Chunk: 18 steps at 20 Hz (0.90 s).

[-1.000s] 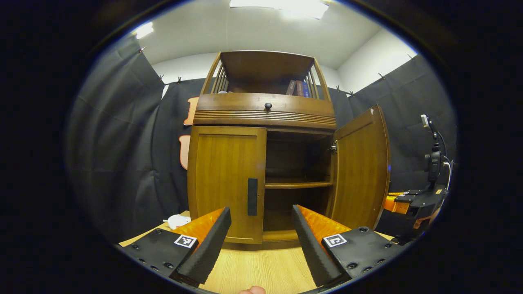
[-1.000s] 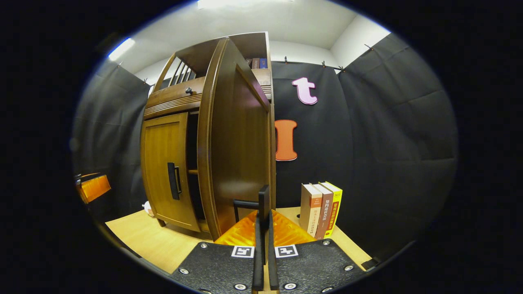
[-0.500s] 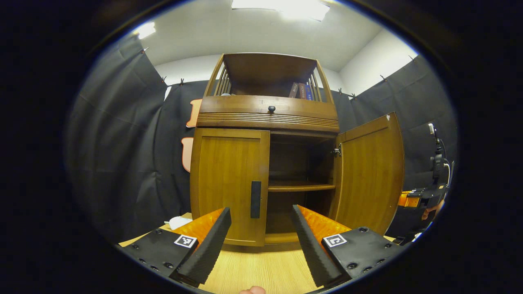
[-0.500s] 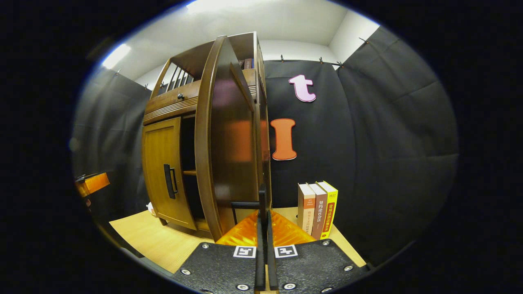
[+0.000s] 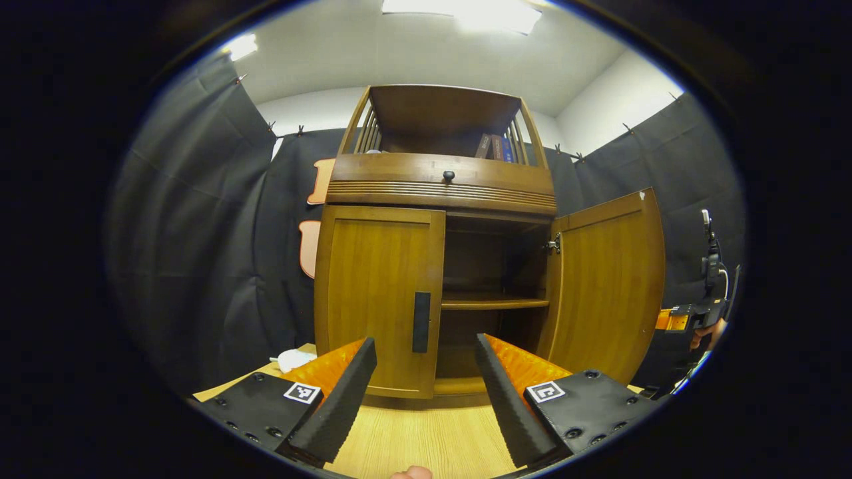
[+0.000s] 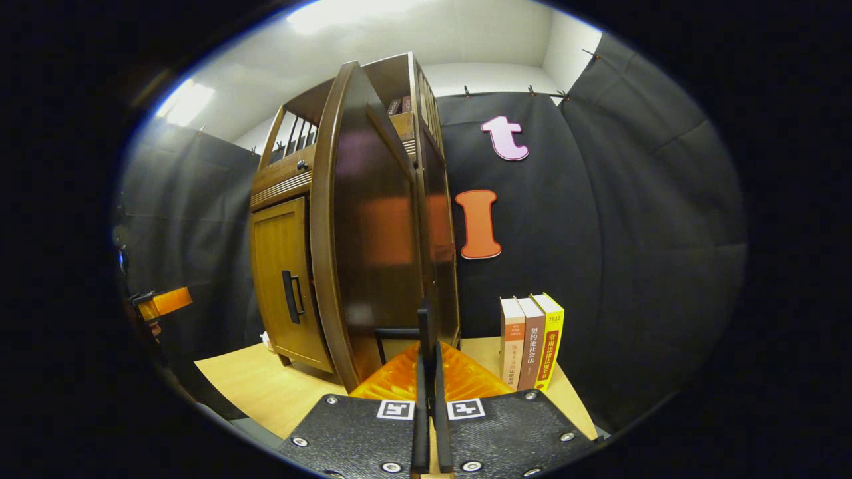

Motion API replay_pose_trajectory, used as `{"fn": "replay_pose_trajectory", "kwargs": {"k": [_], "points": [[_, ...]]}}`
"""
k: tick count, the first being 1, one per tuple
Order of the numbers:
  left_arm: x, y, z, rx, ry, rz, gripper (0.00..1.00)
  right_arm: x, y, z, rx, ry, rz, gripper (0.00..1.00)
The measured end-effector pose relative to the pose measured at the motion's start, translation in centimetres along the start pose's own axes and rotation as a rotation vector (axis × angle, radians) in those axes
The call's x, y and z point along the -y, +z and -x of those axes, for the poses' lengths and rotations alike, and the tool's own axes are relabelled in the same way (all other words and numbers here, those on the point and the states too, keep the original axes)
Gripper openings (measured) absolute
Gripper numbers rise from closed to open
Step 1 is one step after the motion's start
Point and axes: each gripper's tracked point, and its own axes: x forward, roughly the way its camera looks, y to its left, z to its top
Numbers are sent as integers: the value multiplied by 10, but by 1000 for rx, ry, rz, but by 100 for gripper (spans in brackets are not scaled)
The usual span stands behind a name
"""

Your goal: Open the right door of the double-door shoe cabinet with the right hand, and open the left door with the left hand.

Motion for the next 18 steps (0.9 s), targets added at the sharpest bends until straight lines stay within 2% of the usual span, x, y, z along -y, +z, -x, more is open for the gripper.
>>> {"fn": "replay_pose_trajectory", "kwargs": {"k": [1, 2, 6, 11, 13, 14, 15, 16, 17, 18], "points": [[-1, 0, 1, 0, 1, 2, 94, 0, 0, 0, 6, -7, -13, 4], [-3, 0, 3, -2, 7, 0, 99, -1, -1, 2, 9, -12, -16, 4], [-13, -3, 9, -12, 29, -2, 94, 5, -30, 26, -59, -63, 28, 6], [-21, -16, 9, -56, 37, -23, 94, -9, -2, 66, 31, -150, -42, 6], [-25, -22, 10, -72, 42, -33, 94, -23, 10, 80, 54, -165, -22, 5], [-29, -23, 11, -73, 48, -36, 94, -27, 15, 85, 58, -183, 1, 12], [-32, -23, 11, -73, 52, -34, 94, -30, 20, 88, 59, -201, 22, 12], [-35, -24, 11, -75, 55, -28, 94, -35, 22, 90, 57, -211, 32, 4], [-36, -25, 11, -79, 57, -23, 94, -44, 23, 90, 56, -214, 28, 12], [-36, -26, 10, -83, 56, -19, 94, -52, 24, 90, 56, -207, 19, 8]]}}
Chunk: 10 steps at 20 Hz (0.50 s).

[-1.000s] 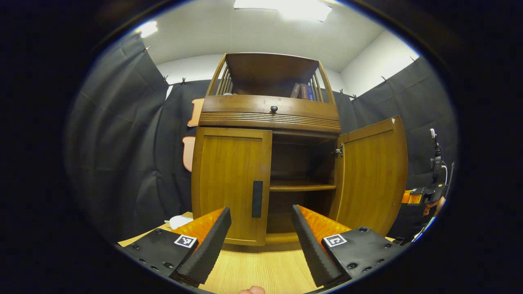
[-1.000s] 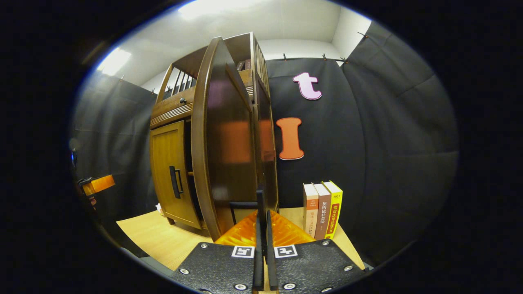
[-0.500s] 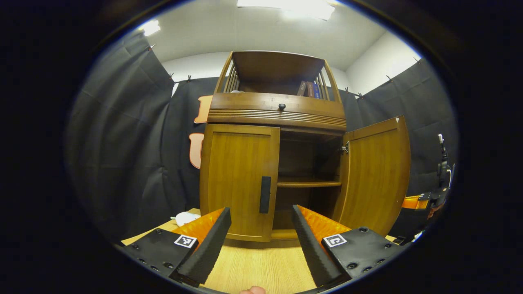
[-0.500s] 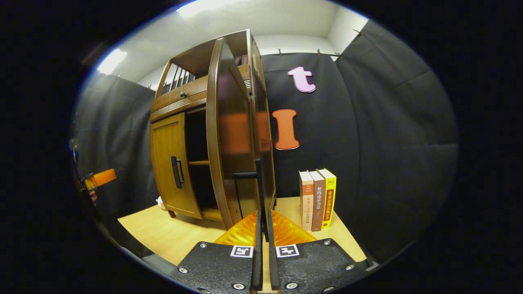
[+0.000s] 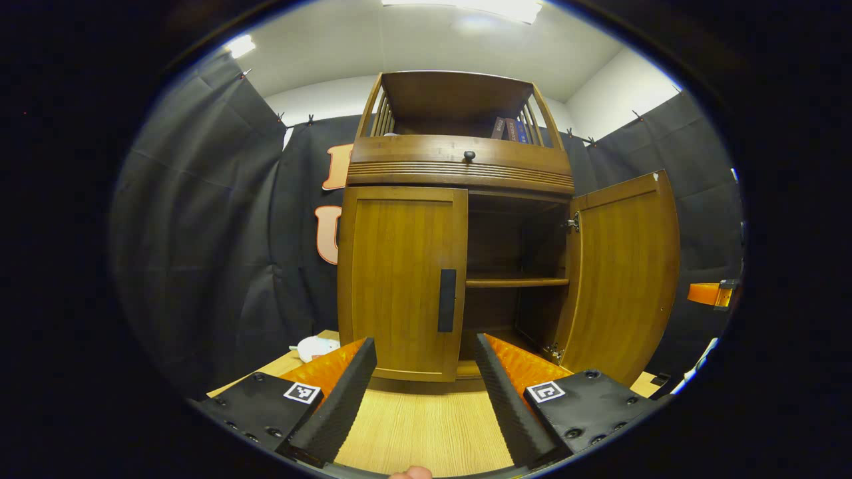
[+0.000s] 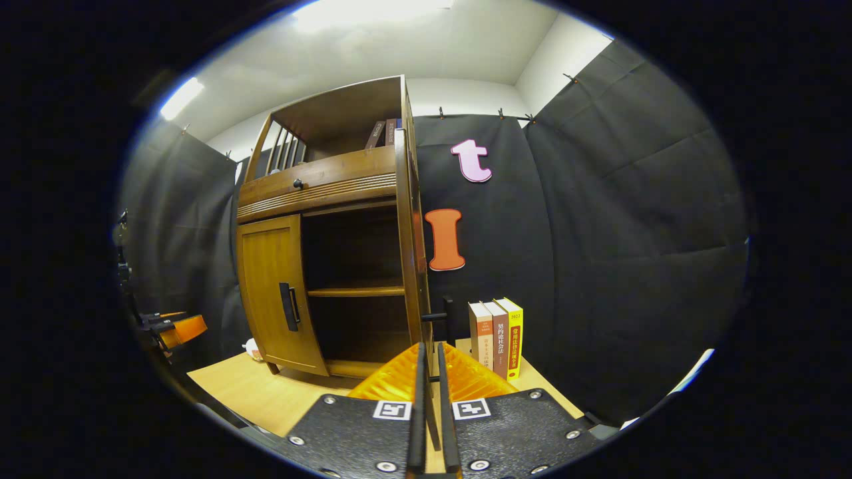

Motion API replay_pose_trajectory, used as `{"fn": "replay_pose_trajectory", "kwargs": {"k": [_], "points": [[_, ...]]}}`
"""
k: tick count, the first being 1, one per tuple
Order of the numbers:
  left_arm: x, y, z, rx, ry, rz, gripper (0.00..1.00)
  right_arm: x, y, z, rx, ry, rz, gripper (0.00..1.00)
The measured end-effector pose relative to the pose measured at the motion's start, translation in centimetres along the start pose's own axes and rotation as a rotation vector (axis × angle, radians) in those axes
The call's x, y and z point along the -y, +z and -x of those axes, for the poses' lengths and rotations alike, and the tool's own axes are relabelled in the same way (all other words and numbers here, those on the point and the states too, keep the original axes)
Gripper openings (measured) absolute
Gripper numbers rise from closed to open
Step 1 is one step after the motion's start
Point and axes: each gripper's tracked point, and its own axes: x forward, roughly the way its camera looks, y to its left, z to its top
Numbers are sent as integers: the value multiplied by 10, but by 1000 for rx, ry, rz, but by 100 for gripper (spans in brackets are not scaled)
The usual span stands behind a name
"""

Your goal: Open the right door of the double-door shoe cabinet with the right hand, and open the left door with the left hand.

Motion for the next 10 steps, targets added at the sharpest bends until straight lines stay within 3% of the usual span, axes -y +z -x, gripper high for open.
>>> {"fn": "replay_pose_trajectory", "kwargs": {"k": [1, 2, 4, 5, 6, 7, 9, 10], "points": [[0, 0, -1, -1, -1, 0, 94, -4, 0, -2, 3, -1, -6, 19], [-1, 2, -1, 3, 0, -4, 94, -4, -1, -4, 4, -8, -3, 18], [-3, 4, -4, 15, 4, -21, 96, 0, -1, -4, 3, -32, 7, 38], [-4, 7, -7, 22, 3, -25, 98, 1, -2, -5, 3, -39, 2, 55], [-4, 8, -9, 26, 0, -24, 99, 2, -2, -5, 4, -44, -9, 57], [-4, 9, -12, 27, -5, -20, 94, 4, -1, -4, 6, -54, -20, 65], [0, 9, -21, 19, -18, -3, 94, 11, 1, -4, 18, -75, -25, 68], [4, 12, -25, 23, -27, 2, 94, 14, 2, -3, 21, -84, -26, 77]]}}
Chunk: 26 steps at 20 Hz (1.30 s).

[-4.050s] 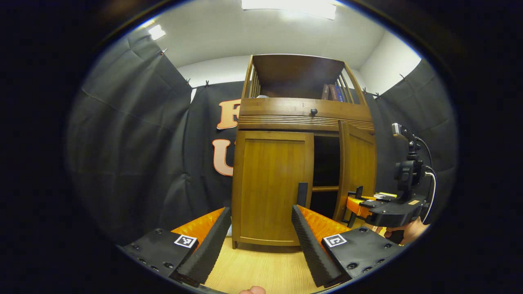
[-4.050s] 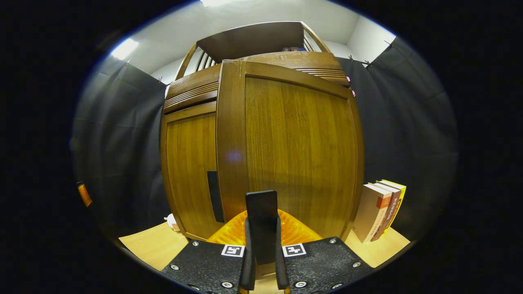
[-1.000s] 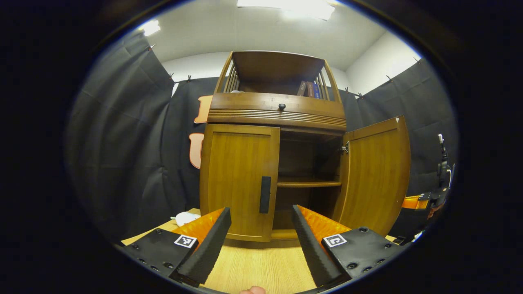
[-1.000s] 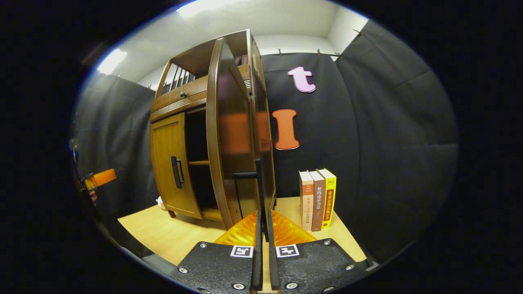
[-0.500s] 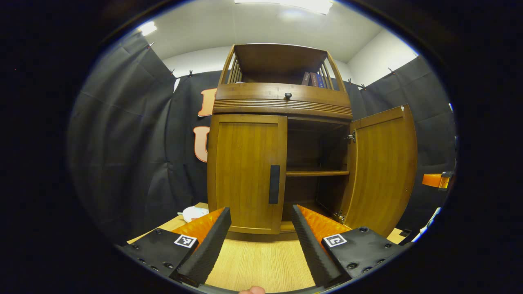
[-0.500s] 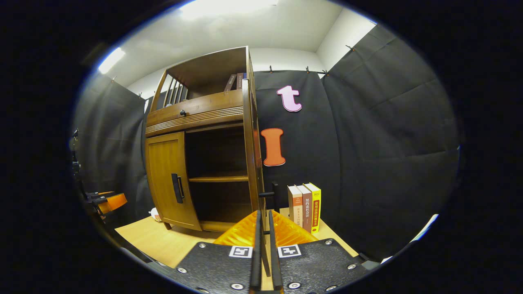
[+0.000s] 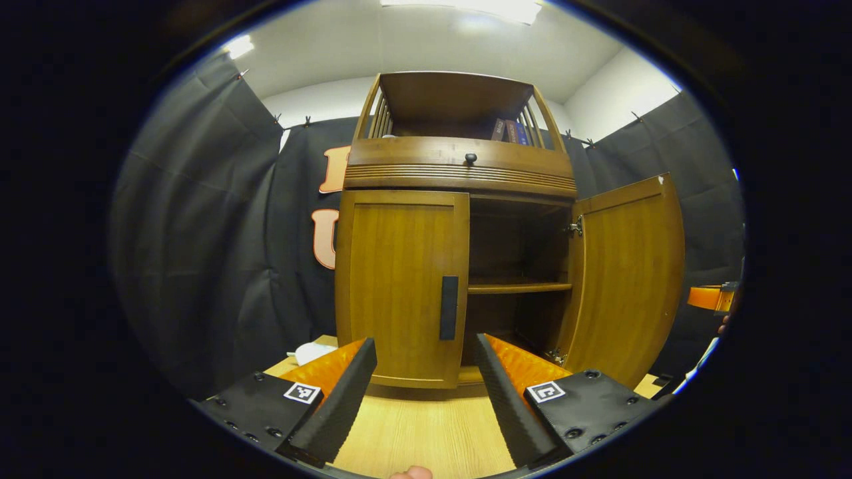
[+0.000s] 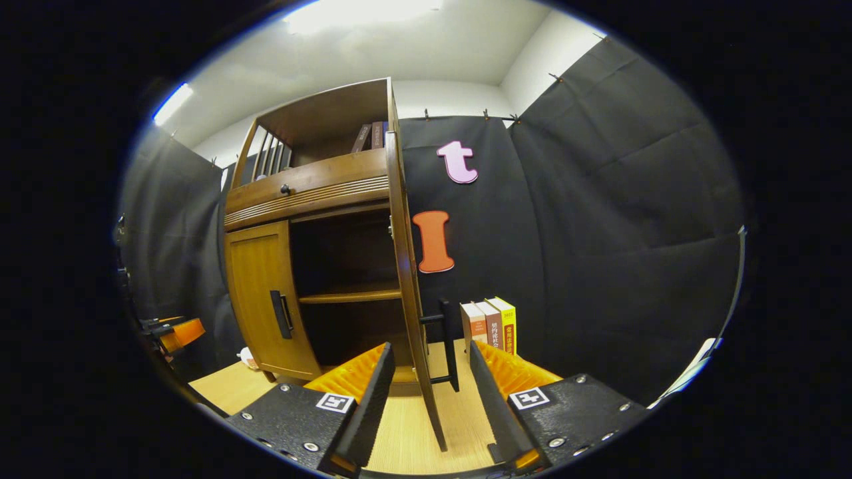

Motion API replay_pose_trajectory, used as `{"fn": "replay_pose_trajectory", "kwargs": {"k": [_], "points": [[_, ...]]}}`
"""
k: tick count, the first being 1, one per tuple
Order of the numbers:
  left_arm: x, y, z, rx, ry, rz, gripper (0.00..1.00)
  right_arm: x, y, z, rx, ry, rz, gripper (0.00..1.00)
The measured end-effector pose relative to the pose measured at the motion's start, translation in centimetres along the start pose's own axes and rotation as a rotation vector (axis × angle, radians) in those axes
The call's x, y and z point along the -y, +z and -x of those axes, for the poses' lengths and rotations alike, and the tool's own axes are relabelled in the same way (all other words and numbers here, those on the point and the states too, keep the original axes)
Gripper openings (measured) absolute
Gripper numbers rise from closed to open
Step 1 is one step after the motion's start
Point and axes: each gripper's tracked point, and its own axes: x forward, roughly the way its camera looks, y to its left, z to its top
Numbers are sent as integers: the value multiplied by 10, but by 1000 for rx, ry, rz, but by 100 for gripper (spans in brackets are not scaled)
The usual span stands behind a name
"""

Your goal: Open the right door of the double-door shoe cabinet with the right hand, and open the left door with the left hand.

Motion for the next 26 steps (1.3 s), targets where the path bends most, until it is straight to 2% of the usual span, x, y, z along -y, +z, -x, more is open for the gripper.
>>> {"fn": "replay_pose_trajectory", "kwargs": {"k": [1, 5, 6, 7, 11, 12, 13, 15, 16, 17, 19, 20, 21, 22, 23, 24, 25, 26], "points": [[2, 4, -6, 7, -6, -6, 94, 3, 0, 0, 0, -11, 0, 72], [16, 14, -41, 29, -44, -25, 94, 9, -2, 1, -9, -31, 0, 84], [18, 15, -53, 32, -54, -25, 94, 8, -3, 2, -9, -33, 5, 94], [19, 17, -65, 39, -59, -30, 94, 6, -3, 2, -9, -32, 9, 88], [31, 4, -127, 11, -105, -45, 94, -9, -13, 4, -27, -13, 31, 88], [33, 1, -141, 2, -113, -52, 99, -13, -16, 6, -35, -11, 37, 88], [34, -2, -155, -3, -116, -67, 94, -15, -19, 7, -42, -12, 45, 88], [32, -8, -182, -3, -112, -78, 94, -19, -23, 8, -51, -18, 63, 88], [32, -13, -195, -5, -109, -74, 94, -21, -23, 10, -52, -20, 66, 94], [31, -20, -207, -14, -99, -74, 97, -23, -23, 10, -52, -19, 65, 94], [27, -33, -225, -41, -83, -72, 94, -28, -20, 12, -46, -18, 47, 94], [27, -41, -235, -55, -80, -63, 94, -33, -21, 13, -49, -8, 33, 88], [26, -50, -238, -75, -75, -53, 94, -36, -21, 12, -50, -4, 28, 94], [26, -56, -245, -87, -78, -43, 94, -36, -19, 12, -47, -8, 35, 82], [26, -60, -251, -90, -76, -35, 94, -35, -19, 11, -45, -11, 41, 94], [25, -61, -257, -88, -72, -33, 94, -35, -19, 11, -45, -11, 41, 94], [24, -61, -261, -83, -64, -42, 94, -36, -20, 10, -47, -10, 32, 88], [22, -60, -265, -75, -57, -50, 94, -39, -20, 10, -47, -5, 22, 88]]}}
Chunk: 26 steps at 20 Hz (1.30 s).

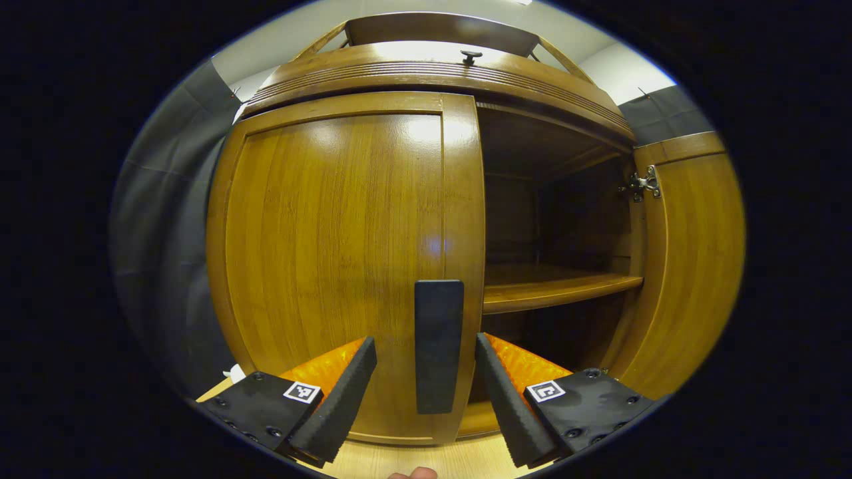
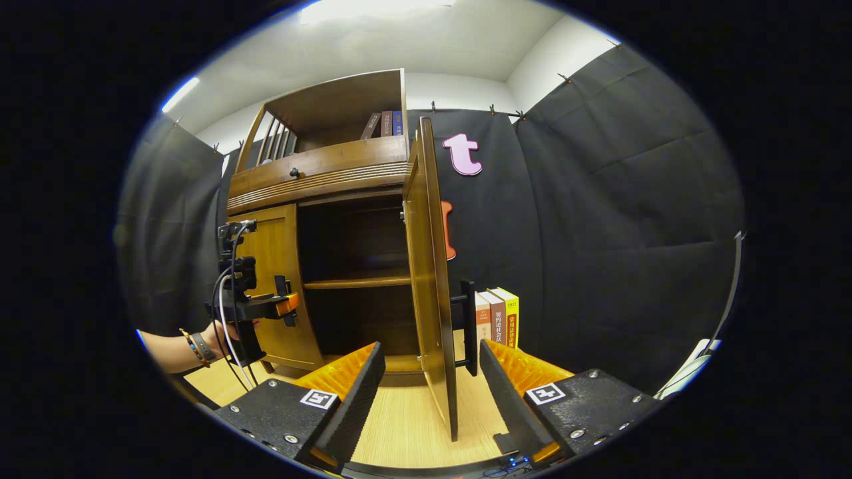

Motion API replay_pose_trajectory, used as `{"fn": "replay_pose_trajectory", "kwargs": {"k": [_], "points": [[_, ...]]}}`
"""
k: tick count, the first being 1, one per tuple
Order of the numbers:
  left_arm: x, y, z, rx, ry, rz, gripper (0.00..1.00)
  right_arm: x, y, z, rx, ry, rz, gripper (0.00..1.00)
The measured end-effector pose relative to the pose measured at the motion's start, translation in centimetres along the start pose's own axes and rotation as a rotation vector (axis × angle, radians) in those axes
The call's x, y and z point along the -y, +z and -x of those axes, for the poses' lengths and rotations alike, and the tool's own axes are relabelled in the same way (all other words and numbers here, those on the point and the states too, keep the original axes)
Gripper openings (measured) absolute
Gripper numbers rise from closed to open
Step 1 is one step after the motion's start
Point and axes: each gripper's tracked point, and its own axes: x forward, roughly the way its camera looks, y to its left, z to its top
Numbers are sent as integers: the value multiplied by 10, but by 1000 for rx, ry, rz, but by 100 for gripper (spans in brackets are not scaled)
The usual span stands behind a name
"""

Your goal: Open the right door of the double-door shoe cabinet with the right hand, and open the left door with the left hand.

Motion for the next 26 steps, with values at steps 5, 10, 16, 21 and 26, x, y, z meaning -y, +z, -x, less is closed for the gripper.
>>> {"fn": "replay_pose_trajectory", "kwargs": {"k": [5, 10, 16, 21, 26], "points": [[-2, -4, -10, -7, -16, 29, 94, 4, 1, -3, 2, -14, 5, 94], [-5, -7, -11, 4, -21, 11, 93, 4, 1, -9, 1, -15, 2, 94], [-1, -11, -10, 1, -37, 30, 87, 7, -4, -10, -10, -26, 16, 94], [15, -9, -13, 4, -65, 18, 49, 9, -6, -10, -18, -36, 24, 94], [13, -11, -12, -19, -49, 27, 31, 6, -8, -8, -26, -31, 26, 94]]}}
